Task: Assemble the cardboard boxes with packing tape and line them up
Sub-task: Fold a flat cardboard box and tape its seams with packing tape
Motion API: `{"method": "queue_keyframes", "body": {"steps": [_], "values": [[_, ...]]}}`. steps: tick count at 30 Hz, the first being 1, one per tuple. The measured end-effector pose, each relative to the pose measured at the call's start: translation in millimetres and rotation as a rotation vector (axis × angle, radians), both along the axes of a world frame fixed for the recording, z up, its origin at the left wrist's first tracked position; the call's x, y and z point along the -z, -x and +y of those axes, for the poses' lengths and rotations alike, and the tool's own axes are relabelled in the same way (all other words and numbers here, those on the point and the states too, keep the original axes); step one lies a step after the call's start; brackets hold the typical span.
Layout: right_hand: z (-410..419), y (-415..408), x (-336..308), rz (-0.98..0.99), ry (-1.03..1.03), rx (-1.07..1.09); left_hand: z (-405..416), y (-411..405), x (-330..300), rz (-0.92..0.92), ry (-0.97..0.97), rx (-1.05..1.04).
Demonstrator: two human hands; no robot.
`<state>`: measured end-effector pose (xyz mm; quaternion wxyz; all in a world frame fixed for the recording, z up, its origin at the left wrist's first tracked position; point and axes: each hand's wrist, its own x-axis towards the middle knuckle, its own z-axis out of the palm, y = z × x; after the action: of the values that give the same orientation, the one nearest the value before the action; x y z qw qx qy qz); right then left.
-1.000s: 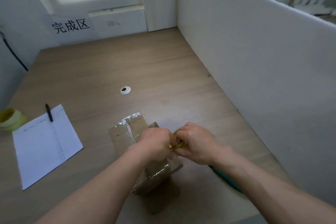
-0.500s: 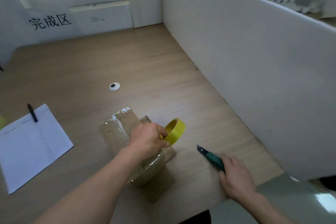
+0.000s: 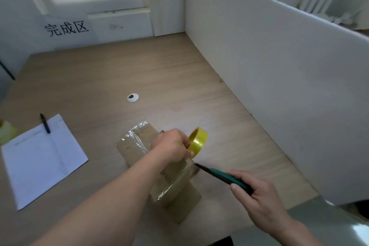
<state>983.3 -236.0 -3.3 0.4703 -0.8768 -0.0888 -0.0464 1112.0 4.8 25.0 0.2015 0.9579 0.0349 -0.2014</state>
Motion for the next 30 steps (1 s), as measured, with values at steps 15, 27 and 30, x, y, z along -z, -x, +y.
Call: {"method": "queue_keyframes", "body": {"steps": [15, 27, 30], "values": [[17.1, 2.3, 6.3, 0.004, -0.038, 0.031, -1.4, 5.1, 4.6, -0.046, -0.022, -0.005], [1.8, -8.4, 28.8, 0.176, 0.54, -0.062, -5.1, 11.8, 3.3, -0.109, -0.064, -0.032], [-31.0, -16.9, 50.4, 0.261, 0.665, 0.102, -6.2, 13.2, 2.7, -0.111, -0.057, -0.038]]}}
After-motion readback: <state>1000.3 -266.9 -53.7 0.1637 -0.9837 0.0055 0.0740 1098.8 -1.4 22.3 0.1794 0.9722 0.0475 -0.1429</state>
